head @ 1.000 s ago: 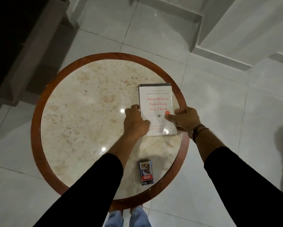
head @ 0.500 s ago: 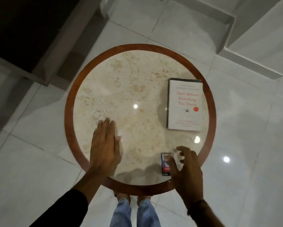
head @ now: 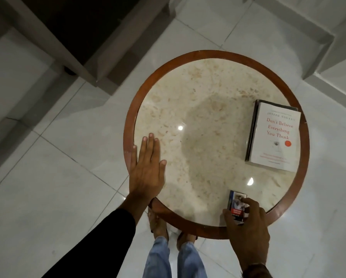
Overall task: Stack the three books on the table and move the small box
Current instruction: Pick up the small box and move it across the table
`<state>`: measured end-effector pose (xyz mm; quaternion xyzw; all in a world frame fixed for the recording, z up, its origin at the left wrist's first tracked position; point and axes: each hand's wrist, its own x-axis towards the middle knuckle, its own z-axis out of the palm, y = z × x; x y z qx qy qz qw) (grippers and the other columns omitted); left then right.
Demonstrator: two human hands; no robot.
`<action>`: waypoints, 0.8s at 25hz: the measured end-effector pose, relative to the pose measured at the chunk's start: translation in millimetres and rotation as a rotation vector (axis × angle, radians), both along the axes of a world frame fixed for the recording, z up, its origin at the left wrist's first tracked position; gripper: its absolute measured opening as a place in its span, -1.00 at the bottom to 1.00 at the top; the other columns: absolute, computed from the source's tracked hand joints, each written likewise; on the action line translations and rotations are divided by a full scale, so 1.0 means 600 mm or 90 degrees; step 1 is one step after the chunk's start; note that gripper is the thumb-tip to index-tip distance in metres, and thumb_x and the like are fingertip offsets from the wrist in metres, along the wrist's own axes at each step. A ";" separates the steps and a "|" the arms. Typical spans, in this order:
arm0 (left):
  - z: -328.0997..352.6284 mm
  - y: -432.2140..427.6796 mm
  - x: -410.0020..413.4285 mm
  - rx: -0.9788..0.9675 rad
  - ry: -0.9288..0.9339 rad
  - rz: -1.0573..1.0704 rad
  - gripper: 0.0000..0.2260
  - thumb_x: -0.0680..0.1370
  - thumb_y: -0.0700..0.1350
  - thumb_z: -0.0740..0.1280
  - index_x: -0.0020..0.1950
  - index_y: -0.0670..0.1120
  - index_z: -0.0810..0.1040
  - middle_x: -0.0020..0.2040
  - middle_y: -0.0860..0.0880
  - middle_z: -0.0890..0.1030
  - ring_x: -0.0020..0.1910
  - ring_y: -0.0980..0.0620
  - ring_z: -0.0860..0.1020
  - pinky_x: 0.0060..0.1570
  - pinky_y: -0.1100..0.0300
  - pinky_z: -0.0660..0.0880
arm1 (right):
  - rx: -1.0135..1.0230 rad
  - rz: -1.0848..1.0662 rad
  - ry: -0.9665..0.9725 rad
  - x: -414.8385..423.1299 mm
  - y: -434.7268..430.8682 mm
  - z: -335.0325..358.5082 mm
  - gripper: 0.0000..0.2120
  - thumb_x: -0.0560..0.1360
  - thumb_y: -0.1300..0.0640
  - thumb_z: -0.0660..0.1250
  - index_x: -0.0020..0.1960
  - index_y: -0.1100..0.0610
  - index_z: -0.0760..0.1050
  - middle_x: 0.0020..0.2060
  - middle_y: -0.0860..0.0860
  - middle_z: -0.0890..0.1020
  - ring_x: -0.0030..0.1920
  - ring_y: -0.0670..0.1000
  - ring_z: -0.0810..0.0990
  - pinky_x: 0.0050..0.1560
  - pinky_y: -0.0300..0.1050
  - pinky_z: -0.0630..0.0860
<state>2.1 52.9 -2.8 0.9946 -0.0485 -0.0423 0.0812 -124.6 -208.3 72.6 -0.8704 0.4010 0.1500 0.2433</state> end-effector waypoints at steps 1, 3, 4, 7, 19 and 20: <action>-0.002 0.000 0.001 0.004 -0.005 -0.001 -0.40 0.76 0.08 -0.03 0.77 -0.15 0.09 0.80 -0.14 0.09 0.79 -0.14 0.07 0.75 -0.20 0.04 | 0.012 0.004 -0.011 0.005 0.009 0.003 -0.41 0.46 -0.09 0.60 0.37 -0.05 0.40 0.18 0.06 0.60 0.07 0.22 0.71 0.04 0.18 0.70; -0.008 0.001 0.002 0.013 -0.014 -0.004 -0.39 0.76 0.08 -0.04 0.78 -0.14 0.07 0.81 -0.13 0.08 0.79 -0.13 0.07 0.76 -0.18 0.00 | 0.039 0.041 -0.067 0.028 0.033 0.005 -0.45 0.45 -0.07 0.60 0.33 -0.09 0.42 0.10 -0.03 0.57 -0.03 0.04 0.66 -0.04 -0.05 0.66; -0.012 0.002 0.001 0.014 -0.018 -0.005 -0.39 0.76 0.08 -0.03 0.78 -0.14 0.06 0.81 -0.13 0.08 0.79 -0.13 0.06 0.76 -0.17 -0.01 | 0.050 0.071 -0.095 0.046 0.049 0.006 -0.47 0.46 -0.06 0.59 0.32 -0.11 0.42 0.07 -0.07 0.55 -0.09 -0.12 0.60 -0.06 -0.22 0.57; -0.019 0.004 0.000 0.006 -0.014 -0.005 -0.38 0.76 0.09 0.04 0.78 -0.14 0.07 0.80 -0.13 0.09 0.79 -0.13 0.07 0.75 -0.19 0.03 | 0.081 0.134 -0.157 0.138 0.102 -0.005 -0.53 0.49 -0.06 0.57 0.33 -0.04 0.50 0.05 -0.08 0.56 -0.12 -0.27 0.52 -0.11 -0.48 0.30; -0.013 0.007 0.004 0.009 -0.016 -0.003 -0.42 0.74 0.09 0.04 0.74 -0.12 0.22 0.78 -0.15 0.21 0.76 -0.18 0.21 0.75 -0.20 0.04 | 0.058 0.153 -0.207 0.405 0.230 -0.044 -0.60 0.44 -0.10 0.45 0.24 -0.09 0.47 0.11 0.00 0.61 -0.07 0.12 0.67 -0.13 0.00 0.67; -0.014 0.007 0.002 0.000 -0.010 -0.002 -0.42 0.74 0.08 0.05 0.74 -0.12 0.23 0.77 -0.15 0.22 0.76 -0.18 0.21 0.74 -0.22 0.08 | 0.054 0.158 -0.211 0.404 0.230 -0.047 -0.60 0.44 -0.11 0.45 0.24 -0.09 0.47 0.10 0.00 0.61 -0.07 0.11 0.67 -0.13 0.00 0.67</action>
